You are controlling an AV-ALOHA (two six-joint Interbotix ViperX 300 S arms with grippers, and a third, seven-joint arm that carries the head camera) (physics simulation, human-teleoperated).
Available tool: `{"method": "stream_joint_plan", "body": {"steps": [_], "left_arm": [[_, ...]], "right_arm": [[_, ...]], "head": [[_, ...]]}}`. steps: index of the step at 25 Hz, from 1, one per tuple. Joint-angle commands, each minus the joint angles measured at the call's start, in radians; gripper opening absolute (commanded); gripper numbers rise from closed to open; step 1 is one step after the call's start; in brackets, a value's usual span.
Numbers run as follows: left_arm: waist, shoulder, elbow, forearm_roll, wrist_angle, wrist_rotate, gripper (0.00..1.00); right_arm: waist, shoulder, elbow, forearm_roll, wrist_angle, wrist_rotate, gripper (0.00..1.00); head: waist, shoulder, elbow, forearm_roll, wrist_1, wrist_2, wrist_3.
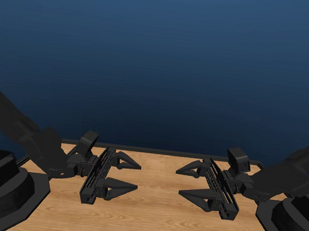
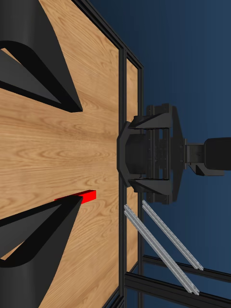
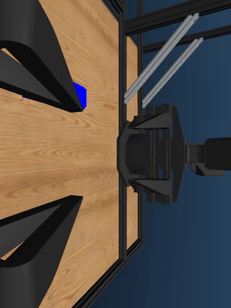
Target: Insert peg into socket
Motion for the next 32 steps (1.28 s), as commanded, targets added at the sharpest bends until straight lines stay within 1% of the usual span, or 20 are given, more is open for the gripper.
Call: {"method": "stream_joint_plan", "body": {"steps": [1, 4, 6, 10, 12, 13, 14, 15, 16, 17, 18, 21, 22, 23, 26, 27, 28, 29, 30, 32], "left_arm": [[-0.084, -0.017, -0.016, -0.069, -0.110, 0.025, 1.00], [-0.093, 0.012, -0.010, -0.108, -0.149, 0.031, 1.00], [-0.093, 0.018, -0.012, -0.117, -0.166, 0.034, 1.00], [-0.101, 0.028, -0.017, -0.137, -0.168, 0.034, 1.00], [-0.132, 0.030, -0.030, -0.174, -0.077, 0.015, 1.00], [-0.150, 0.019, -0.039, -0.206, -0.001, 0.002, 1.00], [-0.179, 0.001, -0.060, -0.241, 0.078, 0.024, 1.00], [-0.190, -0.011, -0.076, -0.265, 0.126, 0.032, 1.00], [-0.213, -0.018, -0.089, -0.292, 0.201, 0.048, 1.00], [-0.227, -0.019, -0.114, -0.314, 0.285, 0.053, 1.00], [-0.239, -0.019, -0.104, -0.333, 0.315, 0.058, 1.00], [-0.278, -0.047, -0.150, -0.370, 0.489, 0.037, 1.00], [-0.283, -0.040, -0.148, -0.375, 0.536, 0.031, 1.00], [-0.302, -0.052, -0.166, -0.377, 0.574, 0.016, 1.00], [-0.326, -0.033, -0.175, -0.348, 0.704, -0.050, 1.00], [-0.335, -0.033, -0.191, -0.338, 0.735, -0.078, 1.00], [-0.323, -0.039, -0.211, -0.300, 0.823, -0.122, 1.00], [-0.347, -0.018, -0.227, -0.299, 0.800, -0.141, 1.00], [-0.346, -0.018, -0.250, -0.266, 0.844, -0.183, 1.00], [-0.367, 0.032, -0.254, -0.237, 0.874, -0.222, 1.00]], "right_arm": [[0.050, -0.031, -0.011, 0.091, 0.133, 0.029, 1.00], [0.085, -0.036, -0.042, 0.119, 0.185, -0.004, 1.00], [0.115, -0.047, -0.088, 0.136, 0.224, -0.046, 1.00], [0.152, -0.053, -0.126, 0.162, 0.292, -0.091, 1.00], [0.170, -0.050, -0.139, 0.181, 0.329, -0.103, 1.00], [0.179, -0.052, -0.143, 0.192, 0.344, -0.105, 1.00], [0.184, -0.051, -0.144, 0.203, 0.363, -0.108, 1.00], [0.184, -0.048, -0.139, 0.211, 0.375, -0.109, 1.00], [0.188, -0.051, -0.146, 0.220, 0.380, -0.107, 1.00], [0.196, -0.045, -0.145, 0.224, 0.389, -0.109, 1.00], [0.196, -0.043, -0.150, 0.230, 0.399, -0.109, 1.00], [0.208, -0.030, -0.158, 0.246, 0.415, -0.102, 1.00], [0.210, -0.024, -0.151, 0.250, 0.422, -0.100, 1.00], [0.214, -0.021, -0.158, 0.255, 0.417, -0.097, 1.00], [0.223, -0.009, -0.156, 0.266, 0.424, -0.093, 1.00], [0.224, -0.011, -0.162, 0.270, 0.417, -0.092, 1.00], [0.225, -0.005, -0.153, 0.274, 0.420, -0.091, 1.00], [0.228, -0.010, -0.161, 0.277, 0.423, -0.093, 1.00], [0.225, -0.005, -0.161, 0.281, 0.423, -0.092, 1.00], [0.235, -0.016, -0.167, 0.282, 0.429, -0.099, 1.00]], "head": [[-0.005, 0.008, -0.074, -0.005, 0.229, -0.019, 0.000], [-0.008, 0.009, -0.080, -0.006, 0.239, -0.021, 0.006], [-0.010, 0.010, -0.081, -0.007, 0.243, -0.020, 0.007], [-0.014, 0.011, -0.080, -0.008, 0.249, -0.020, 0.006], [-0.015, 0.012, -0.079, -0.008, 0.253, -0.021, 0.010], [-0.015, 0.014, -0.077, -0.008, 0.255, -0.021, 0.011], [-0.015, 0.016, -0.077, -0.008, 0.257, -0.021, 0.012], [-0.015, 0.017, -0.076, -0.008, 0.258, -0.021, 0.012], [-0.015, 0.019, -0.074, -0.008, 0.263, -0.022, 0.014], [-0.014, 0.020, -0.072, -0.008, 0.268, -0.021, 0.018], [-0.013, 0.022, -0.072, -0.007, 0.271, -0.020, 0.020], [-0.012, 0.025, -0.066, -0.006, 0.286, -0.016, 0.024], [-0.011, 0.025, -0.065, -0.005, 0.288, -0.014, 0.024], [-0.011, 0.025, -0.064, -0.005, 0.295, -0.012, 0.023], [-0.007, 0.024, -0.059, -0.002, 0.307, -0.006, 0.023], [-0.005, 0.024, -0.058, -0.001, 0.311, -0.002, 0.024], [-0.003, 0.023, -0.057, 0.001, 0.314, 0.002, 0.024], [0.001, 0.023, -0.056, 0.004, 0.319, 0.009, 0.024], [0.003, 0.022, -0.054, 0.005, 0.320, 0.013, 0.023], [0.009, 0.018, -0.050, 0.008, 0.327, 0.018, 0.023]]}}
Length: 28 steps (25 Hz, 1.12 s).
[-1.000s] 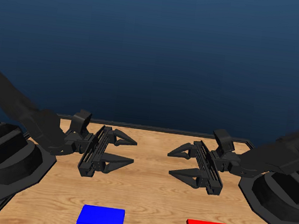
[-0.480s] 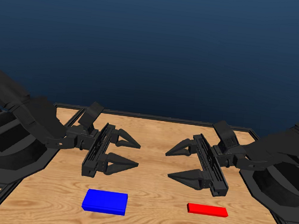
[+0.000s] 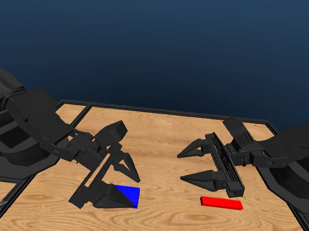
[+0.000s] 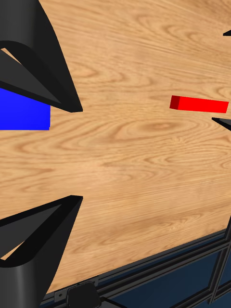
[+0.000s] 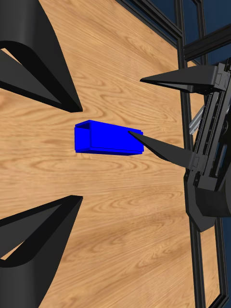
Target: Insert peg into socket
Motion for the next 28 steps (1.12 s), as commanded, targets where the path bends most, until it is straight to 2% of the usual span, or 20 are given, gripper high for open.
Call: {"method": "stream_joint_plan", "body": {"steps": [1, 2, 3, 5, 6, 7, 8, 10, 11, 13, 14, 15, 16, 17, 18, 19, 22, 24, 28], "left_arm": [[-0.032, 0.030, -0.068, 0.084, 0.156, -0.125, 1.00], [-0.035, 0.055, -0.058, 0.127, 0.193, -0.170, 1.00], [-0.038, 0.048, -0.087, 0.143, 0.206, -0.187, 1.00], [-0.039, 0.047, -0.110, 0.168, 0.248, -0.206, 1.00], [-0.039, 0.048, -0.112, 0.215, 0.254, -0.267, 1.00], [-0.048, 0.036, -0.126, 0.304, 0.312, -0.360, 1.00], [-0.049, 0.049, -0.118, 0.300, 0.314, -0.361, 1.00], [-0.047, 0.044, -0.143, 0.368, 0.402, -0.434, 1.00], [-0.058, 0.025, -0.175, 0.406, 0.438, -0.477, 1.00], [-0.072, 0.035, -0.173, 0.492, 0.531, -0.573, 1.00], [-0.074, 0.023, -0.195, 0.538, 0.576, -0.620, 1.00], [-0.082, 0.024, -0.197, 0.577, 0.608, -0.664, 1.00], [-0.082, 0.029, -0.194, 0.595, 0.663, -0.680, 1.00], [-0.081, 0.028, -0.195, 0.628, 0.667, -0.724, 1.00], [-0.106, 0.013, -0.211, 0.657, 0.668, -0.754, 1.00], [-0.085, 0.003, -0.187, 0.661, 0.673, -0.758, 1.00], [-0.078, -0.008, -0.178, 0.684, 0.645, -0.822, 1.00], [-0.070, 0.004, -0.155, 0.705, 0.661, -0.862, 1.00], [-0.059, -0.008, -0.140, 0.707, 0.628, -0.887, 1.00]], "right_arm": [[0.016, -0.017, -0.026, 0.003, -0.012, -0.009, 1.00], [0.014, -0.018, -0.025, 0.007, -0.007, -0.012, 1.00], [0.018, -0.016, -0.032, 0.007, -0.008, -0.023, 1.00], [0.018, -0.031, -0.030, 0.017, -0.009, -0.025, 1.00], [0.011, -0.033, -0.032, 0.021, -0.007, -0.025, 1.00], [0.022, -0.026, -0.020, 0.022, -0.002, -0.027, 1.00], [0.024, -0.030, -0.025, 0.024, -0.003, -0.028, 1.00], [0.017, -0.028, -0.012, 0.034, -0.008, -0.020, 1.00], [0.024, -0.030, -0.023, 0.031, -0.010, -0.021, 1.00], [0.025, -0.024, -0.017, 0.033, -0.014, -0.019, 1.00], [0.026, -0.023, -0.018, 0.031, -0.013, -0.019, 1.00], [0.025, -0.021, -0.016, 0.032, -0.012, -0.020, 1.00], [0.024, -0.022, -0.022, 0.031, -0.010, -0.020, 1.00], [0.024, -0.020, -0.019, 0.029, -0.008, -0.019, 1.00], [0.024, -0.025, -0.021, 0.028, -0.012, -0.018, 1.00], [0.021, -0.030, -0.031, 0.030, -0.011, -0.019, 1.00], [0.022, -0.028, -0.019, 0.030, -0.020, -0.012, 1.00], [0.022, -0.024, -0.009, 0.033, -0.025, -0.008, 1.00], [0.016, -0.036, -0.014, 0.035, -0.041, 0.003, 1.00]], "head": [[0.011, -0.004, -0.002, 0.006, 0.008, 0.014, -0.002], [0.014, -0.006, 0.000, 0.007, 0.014, 0.018, -0.003], [0.016, -0.007, 0.003, 0.009, 0.013, 0.024, -0.005], [0.018, -0.008, 0.005, 0.010, 0.017, 0.026, -0.009], [0.019, -0.008, 0.005, 0.010, 0.017, 0.027, -0.011], [0.019, -0.007, 0.005, 0.010, 0.016, 0.026, -0.012], [0.020, -0.006, 0.005, 0.010, 0.015, 0.026, -0.013], [0.021, -0.005, 0.006, 0.010, 0.015, 0.026, -0.015], [0.021, -0.004, 0.006, 0.010, 0.016, 0.026, -0.015], [0.021, -0.003, 0.006, 0.010, 0.016, 0.026, -0.015], [0.021, -0.002, 0.006, 0.010, 0.014, 0.025, -0.014], [0.021, -0.002, 0.005, 0.010, 0.014, 0.026, -0.015], [0.020, 0.000, 0.004, 0.010, 0.014, 0.025, -0.016], [0.020, 0.001, 0.004, 0.010, 0.013, 0.025, -0.017], [0.020, 0.002, 0.004, 0.010, 0.012, 0.025, -0.018], [0.020, 0.003, 0.003, 0.009, 0.012, 0.024, -0.020], [0.021, 0.007, 0.003, 0.009, 0.011, 0.022, -0.024], [0.022, 0.012, 0.002, 0.009, 0.008, 0.022, -0.028], [0.026, 0.017, 0.001, 0.010, 0.008, 0.020, -0.030]]}}
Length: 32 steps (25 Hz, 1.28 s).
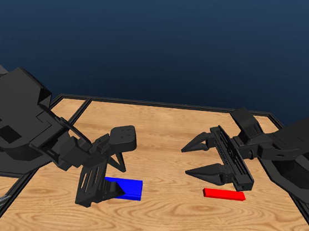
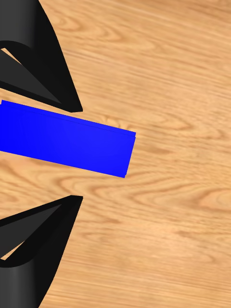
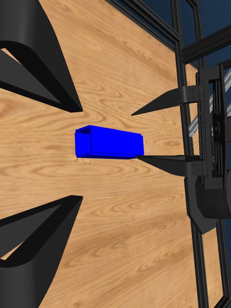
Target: Insert peg into socket
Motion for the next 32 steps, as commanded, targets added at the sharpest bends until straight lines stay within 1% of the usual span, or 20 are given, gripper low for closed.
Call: {"method": "stream_joint_plan", "body": {"steps": [1, 5, 6, 8, 9, 10, 11, 12, 16, 19, 21, 22, 24, 25, 27, 28, 29, 30, 31, 32], "left_arm": [[0.011, -0.024, 0.006, -0.004, -0.036, -0.023, 1.00], [0.043, -0.017, 0.047, -0.046, -0.117, -0.005, 1.00], [0.047, -0.007, 0.070, -0.061, -0.140, 0.006, 1.00], [0.056, -0.014, 0.074, -0.087, -0.172, 0.027, 1.00], [0.065, -0.010, 0.095, -0.094, -0.197, 0.035, 1.00], [0.066, -0.014, 0.087, -0.110, -0.201, 0.049, 1.00], [0.064, 0.002, 0.097, -0.118, -0.202, 0.063, 1.00], [0.069, -0.003, 0.095, -0.135, -0.208, 0.071, 1.00], [0.082, 0.044, 0.130, -0.201, -0.305, 0.120, 1.00], [0.079, 0.077, 0.132, -0.262, -0.388, 0.159, 1.00], [0.087, 0.102, 0.148, -0.291, -0.419, 0.184, 1.00], [0.089, 0.111, 0.141, -0.304, -0.440, 0.195, 1.00], [0.099, 0.132, 0.152, -0.318, -0.446, 0.213, 1.00], [0.099, 0.139, 0.147, -0.319, -0.437, 0.238, 0.00], [0.105, 0.133, 0.143, -0.327, -0.446, 0.267, 0.00], [0.108, 0.139, 0.162, -0.330, -0.443, 0.279, 0.00], [0.107, 0.133, 0.157, -0.336, -0.450, 0.289, 0.00], [0.110, 0.130, 0.168, -0.341, -0.449, 0.296, 0.00], [0.114, 0.134, 0.148, -0.349, -0.440, 0.301, 0.00], [0.115, 0.125, 0.159, -0.353, -0.488, 0.312, 0.00]], "right_arm": [[-0.005, -0.025, -0.012, -0.001, -0.042, 0.007, 1.00], [-0.016, -0.024, -0.008, -0.003, -0.040, 0.019, 1.00], [-0.016, -0.023, -0.007, -0.003, -0.036, 0.019, 1.00], [-0.022, -0.017, 0.003, -0.002, -0.038, 0.026, 1.00], [-0.026, -0.023, 0.000, 0.000, -0.042, 0.029, 1.00], [-0.035, -0.018, 0.009, 0.002, -0.042, 0.033, 1.00], [-0.027, -0.023, 0.006, 0.000, -0.049, 0.032, 1.00], [-0.030, -0.019, 0.012, 0.002, -0.045, 0.035, 1.00], [-0.038, -0.028, 0.031, 0.009, -0.043, 0.050, 1.00], [-0.026, -0.043, 0.054, 0.017, -0.015, 0.066, 1.00], [-0.032, -0.067, 0.065, 0.029, -0.001, 0.077, 1.00], [-0.018, -0.079, 0.066, 0.025, 0.012, 0.072, 1.00], [-0.015, -0.078, 0.091, 0.029, 0.040, 0.085, 1.00], [-0.008, -0.083, 0.097, 0.031, 0.060, 0.096, 1.00], [0.004, -0.088, 0.108, 0.010, 0.165, 0.152, 1.00], [0.015, -0.096, 0.110, 0.009, 0.178, 0.166, 1.00], [0.020, -0.110, 0.102, -0.009, 0.211, 0.194, 1.00], [0.013, -0.119, 0.107, -0.004, 0.241, 0.209, 1.00], [0.020, -0.133, 0.102, -0.034, 0.310, 0.236, 1.00], [0.011, -0.130, 0.122, -0.028, 0.316, 0.257, 1.00]], "head": [[0.004, 0.008, -0.013, 0.001, -0.011, -0.001, -0.003], [0.008, 0.015, -0.014, 0.002, -0.012, -0.002, -0.007], [0.009, 0.017, -0.015, 0.002, -0.011, -0.001, -0.009], [0.009, 0.022, -0.016, 0.002, -0.012, -0.001, -0.011], [0.010, 0.024, -0.017, 0.003, -0.011, -0.001, -0.011], [0.011, 0.027, -0.018, 0.003, -0.011, 0.000, -0.011], [0.011, 0.028, -0.018, 0.003, -0.011, 0.000, -0.012], [0.011, 0.031, -0.018, 0.003, -0.011, 0.000, -0.013], [0.011, 0.039, -0.020, 0.003, -0.011, 0.002, -0.017], [0.012, 0.044, -0.022, 0.003, -0.010, 0.000, -0.025], [0.014, 0.044, -0.022, 0.002, -0.009, -0.001, -0.029], [0.014, 0.044, -0.022, 0.002, -0.010, -0.003, -0.031], [0.014, 0.043, -0.022, 0.001, -0.012, -0.006, -0.037], [0.012, 0.042, -0.022, 0.000, -0.014, -0.008, -0.044], [0.007, 0.041, -0.021, -0.003, -0.017, -0.009, -0.059], [0.003, 0.039, -0.020, -0.005, -0.018, -0.013, -0.068], [-0.003, 0.038, -0.020, -0.009, -0.020, -0.019, -0.078], [-0.009, 0.036, -0.020, -0.012, -0.021, -0.022, -0.094], [-0.013, 0.035, -0.021, -0.014, -0.021, -0.023, -0.103], [-0.021, 0.032, -0.021, -0.018, -0.024, -0.026, -0.121]]}}
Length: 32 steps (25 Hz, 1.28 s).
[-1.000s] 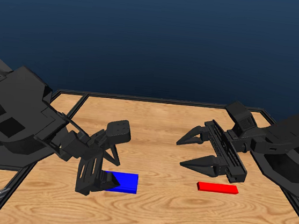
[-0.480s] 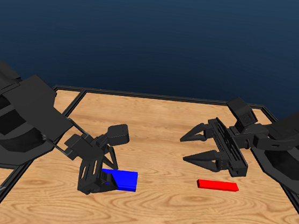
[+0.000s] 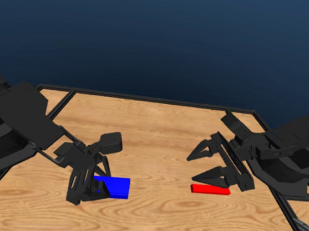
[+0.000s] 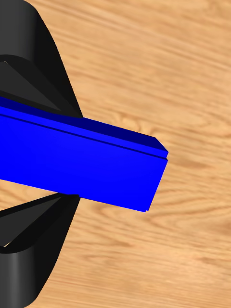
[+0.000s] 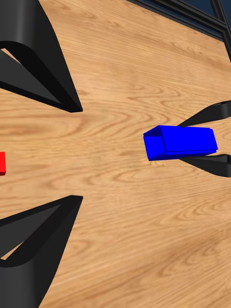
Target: Insert peg into socket
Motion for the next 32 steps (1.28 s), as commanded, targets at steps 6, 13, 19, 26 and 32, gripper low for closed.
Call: {"method": "stream_joint_plan", "body": {"steps": [6, 13, 19, 26, 32], "left_arm": [[0.022, -0.019, -0.001, -0.040, -0.100, 0.095, 0.00], [0.031, -0.007, 0.004, -0.087, -0.123, 0.151, 0.00], [0.034, -0.005, 0.003, -0.115, -0.145, 0.184, 0.00], [0.033, -0.019, 0.010, -0.136, -0.158, 0.206, 0.00], [0.026, -0.035, -0.008, -0.145, -0.158, 0.233, 0.00]], "right_arm": [[0.034, -0.041, 0.052, -0.082, 0.236, 0.221, 1.00], [0.096, -0.027, 0.068, -0.276, 0.403, 0.529, 1.00], [0.163, 0.000, 0.050, -0.310, 0.480, 0.668, 1.00], [0.250, 0.040, 0.041, -0.470, 0.559, 0.922, 0.00], [0.336, -0.001, -0.052, -0.728, 0.833, 1.184, 0.00]], "head": [[-0.052, -0.020, -0.018, -0.025, -0.025, -0.036, -0.088], [-0.072, -0.017, -0.019, -0.033, -0.023, -0.043, -0.091], [-0.085, -0.016, -0.019, -0.038, -0.018, -0.051, -0.090], [-0.097, -0.017, -0.020, -0.045, -0.016, -0.067, -0.078], [-0.095, -0.021, -0.021, -0.042, -0.019, -0.061, -0.059]]}}
